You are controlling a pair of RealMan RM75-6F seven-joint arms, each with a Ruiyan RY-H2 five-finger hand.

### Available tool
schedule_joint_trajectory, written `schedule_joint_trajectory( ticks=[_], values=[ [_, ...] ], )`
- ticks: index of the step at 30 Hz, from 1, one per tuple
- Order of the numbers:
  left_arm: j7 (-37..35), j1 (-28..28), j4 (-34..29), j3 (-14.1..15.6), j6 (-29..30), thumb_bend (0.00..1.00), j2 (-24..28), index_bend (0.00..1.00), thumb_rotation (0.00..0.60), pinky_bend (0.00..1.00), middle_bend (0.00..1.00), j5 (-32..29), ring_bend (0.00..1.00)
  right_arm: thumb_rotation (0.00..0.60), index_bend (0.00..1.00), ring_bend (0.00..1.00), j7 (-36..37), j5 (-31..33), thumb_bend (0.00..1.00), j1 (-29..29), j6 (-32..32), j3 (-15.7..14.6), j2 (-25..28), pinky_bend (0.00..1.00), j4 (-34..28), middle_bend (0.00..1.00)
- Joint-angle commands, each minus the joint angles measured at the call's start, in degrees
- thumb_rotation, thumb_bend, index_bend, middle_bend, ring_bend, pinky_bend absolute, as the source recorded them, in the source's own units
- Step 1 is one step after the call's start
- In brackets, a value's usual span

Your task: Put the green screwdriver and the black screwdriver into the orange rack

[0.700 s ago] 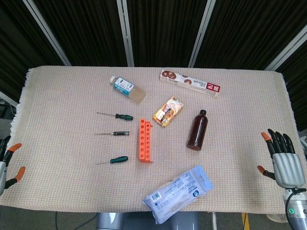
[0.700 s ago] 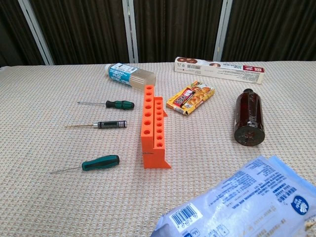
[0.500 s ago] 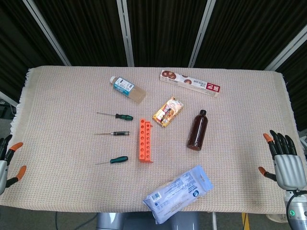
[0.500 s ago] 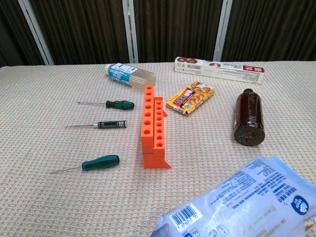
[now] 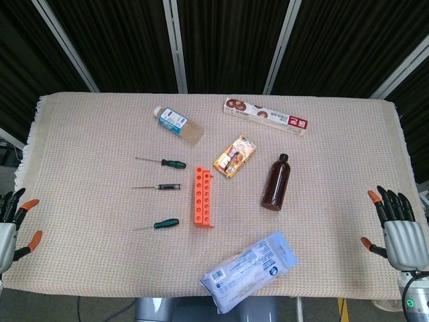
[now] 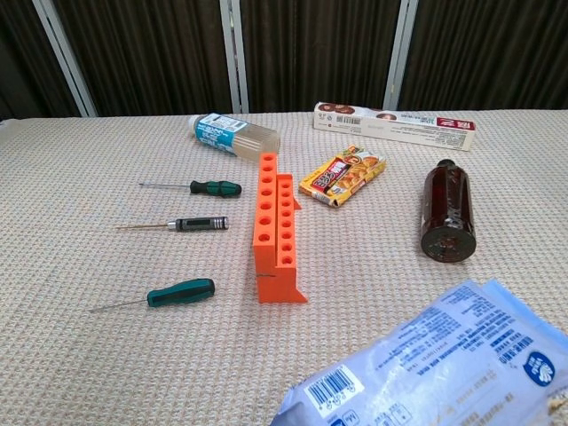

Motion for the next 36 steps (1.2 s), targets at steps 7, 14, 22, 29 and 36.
schedule_joint_trajectory(
  ticks=[7,14,22,29,36],
  values=[
    [1.78,-1.69,-1.3,-0.16,-2.55,0.45,0.55,0.26,0.6,0.0,0.05,0.15,0.01,0.6,0.08,0.0,0.4,0.64,0.0,-0.26,-0.17,0.04,0.0,0.01,0.2,0.02],
    [4.07,-5.15,-3.22,-0.72,-6.87,0.37,1.26,0.32,0.6,0.0,0.05,1.18,0.01,0.6,0.08,0.0,0.22,0.92,0.0,-0.19,-0.51,0.14,0.16,0.01,-0.01,0.02],
    [6.99,-12.52,-8.44,-2.92,-15.35,0.23,1.87,0.36,0.6,0.0,0.06,2.2,0.02,0.6,0.08,0.0,-0.33,0.97,0.0,-0.3,-0.77,-0.06,0.33,0.01,-0.62,0.02],
    [11.31,-22.16,-12.14,-6.56,-29.16,0.23,-0.61,0.36,0.6,0.0,0.06,-5.17,0.03,0.6,0.09,0.0,-1.52,0.88,0.0,-0.35,-1.15,-0.4,0.76,0.01,-2.15,0.02],
    [24.25,-32.87,-12.21,-8.76,-39.73,0.34,-8.9,0.36,0.6,0.0,0.06,-17.9,0.01,0.6,0.09,0.0,-2.36,2.09,0.0,-0.66,-1.78,-0.53,0.79,0.01,-2.96,0.02]
  ],
)
